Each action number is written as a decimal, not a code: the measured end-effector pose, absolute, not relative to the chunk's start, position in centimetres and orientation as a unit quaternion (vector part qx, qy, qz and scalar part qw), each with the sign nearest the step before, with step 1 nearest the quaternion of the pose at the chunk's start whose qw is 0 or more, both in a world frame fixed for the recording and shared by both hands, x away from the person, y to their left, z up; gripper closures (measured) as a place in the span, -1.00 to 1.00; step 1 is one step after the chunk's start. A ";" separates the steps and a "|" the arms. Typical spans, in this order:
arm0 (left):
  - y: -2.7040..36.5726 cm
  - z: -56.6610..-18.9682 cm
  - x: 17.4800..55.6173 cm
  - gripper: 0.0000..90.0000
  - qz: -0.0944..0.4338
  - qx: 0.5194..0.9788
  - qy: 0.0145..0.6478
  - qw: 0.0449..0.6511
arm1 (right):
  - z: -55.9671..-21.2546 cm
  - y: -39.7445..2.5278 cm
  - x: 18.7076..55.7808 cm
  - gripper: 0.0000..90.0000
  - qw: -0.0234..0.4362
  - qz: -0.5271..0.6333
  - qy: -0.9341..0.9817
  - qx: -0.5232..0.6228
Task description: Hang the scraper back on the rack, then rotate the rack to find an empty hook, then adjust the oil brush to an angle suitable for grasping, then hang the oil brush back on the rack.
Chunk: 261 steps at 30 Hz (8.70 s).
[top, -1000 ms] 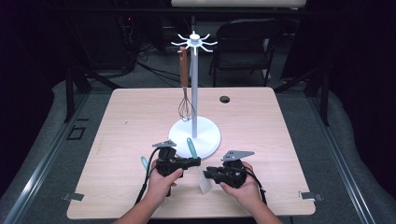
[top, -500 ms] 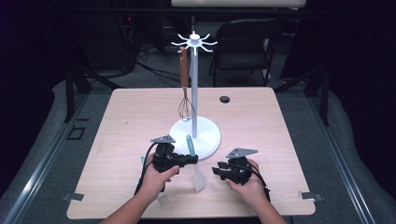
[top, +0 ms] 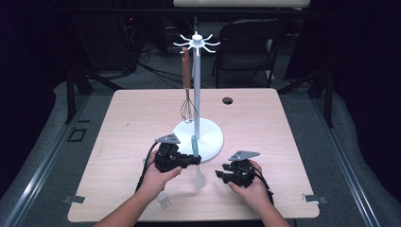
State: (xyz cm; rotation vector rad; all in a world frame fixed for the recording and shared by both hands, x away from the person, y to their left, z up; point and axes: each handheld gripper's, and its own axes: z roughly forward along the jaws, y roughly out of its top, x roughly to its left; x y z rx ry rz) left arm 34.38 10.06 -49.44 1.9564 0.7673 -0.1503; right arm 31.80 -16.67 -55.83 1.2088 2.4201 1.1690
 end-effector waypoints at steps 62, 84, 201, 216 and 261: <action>8.6 -29.4 40.8 0.88 0.030 0.829 0.230 0.510 | -56.5 -17.1 32.0 0.19 0.103 0.401 0.810 0.416; 8.9 -29.4 43.2 0.88 0.028 0.814 0.267 0.515 | -56.4 -17.0 31.8 0.19 0.100 0.403 0.812 0.410; 22.5 -54.4 33.9 0.19 0.079 0.775 0.452 0.434 | -53.7 -17.8 34.6 1.00 0.108 0.388 0.816 0.415; 22.9 -54.5 34.0 0.19 0.076 0.771 0.453 0.440 | -46.5 -16.1 37.0 1.00 0.166 0.456 0.795 0.365; 23.3 -54.6 34.3 0.19 0.071 0.769 0.457 0.441 | -27.7 -15.3 40.5 1.00 0.262 0.610 0.677 0.316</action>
